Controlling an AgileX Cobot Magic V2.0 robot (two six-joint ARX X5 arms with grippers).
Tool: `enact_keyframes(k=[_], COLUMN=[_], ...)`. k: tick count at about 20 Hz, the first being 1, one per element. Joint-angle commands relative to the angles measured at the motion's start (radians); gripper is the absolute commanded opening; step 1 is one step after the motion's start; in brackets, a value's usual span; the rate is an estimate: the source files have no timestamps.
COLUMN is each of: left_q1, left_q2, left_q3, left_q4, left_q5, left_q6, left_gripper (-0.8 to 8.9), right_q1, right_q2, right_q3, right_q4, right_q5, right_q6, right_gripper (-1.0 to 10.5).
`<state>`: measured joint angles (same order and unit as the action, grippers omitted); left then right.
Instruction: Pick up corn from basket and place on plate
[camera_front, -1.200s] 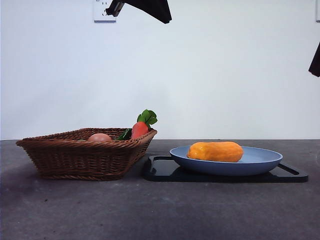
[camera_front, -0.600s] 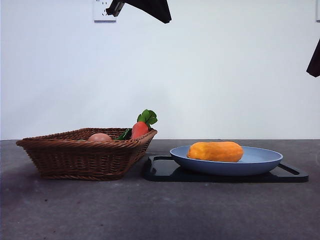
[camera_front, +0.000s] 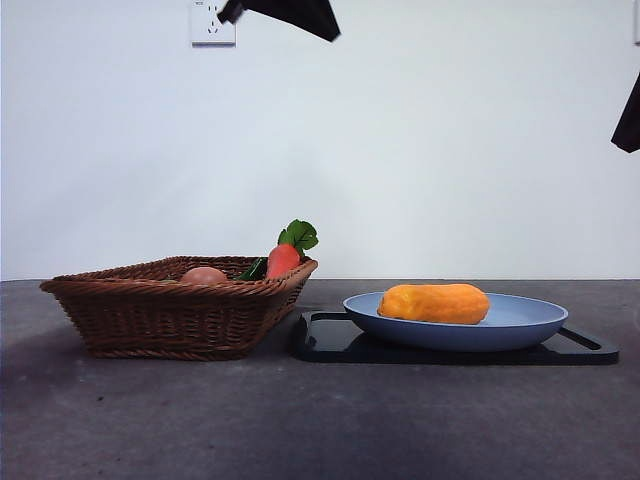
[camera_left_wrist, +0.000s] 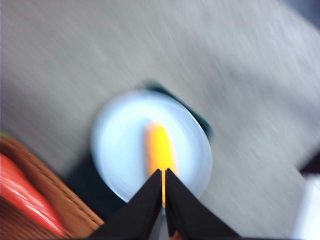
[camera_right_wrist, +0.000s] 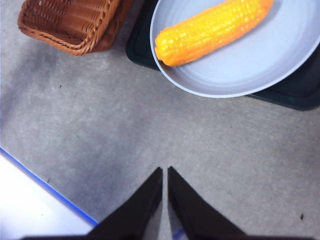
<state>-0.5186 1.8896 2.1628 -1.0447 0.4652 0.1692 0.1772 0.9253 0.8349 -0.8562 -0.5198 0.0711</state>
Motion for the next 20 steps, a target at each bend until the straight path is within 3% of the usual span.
enact_keyframes(k=[1,6,9,12,18,20], left_q1=[0.016,0.142,0.248,0.368,0.559,0.594], left_q2=[-0.048,-0.188,-0.341,-0.55,-1.0,-1.132], left_q3=[0.035,0.023,-0.093,-0.347,-0.975,-1.184], left_q4=[0.046,0.068,0.081,0.186,0.625,0.78], left_q5=[0.002,0.002,0.002,0.002,-0.001,-0.053], left_q6=[0.033,0.05,0.047,0.024,-0.041,-0.089], left_gripper=[0.08,0.08,0.08,0.08,0.08,0.08], right_q1=[0.003,0.003,0.003,0.003,0.003,0.003], right_q2=[0.006,0.006,0.006,0.006,0.006,0.006], right_q3=[0.006,0.006,0.006,0.006,0.006,0.006], right_q4=[0.011,0.047,0.079,0.116,0.188,0.216], right_q5=[0.001,0.0,0.001,0.001,0.001,0.001], right_q6=[-0.004,-0.004,-0.004,-0.004,-0.004,-0.004], right_gripper=[0.0,0.0,0.0,0.0,0.0,0.0])
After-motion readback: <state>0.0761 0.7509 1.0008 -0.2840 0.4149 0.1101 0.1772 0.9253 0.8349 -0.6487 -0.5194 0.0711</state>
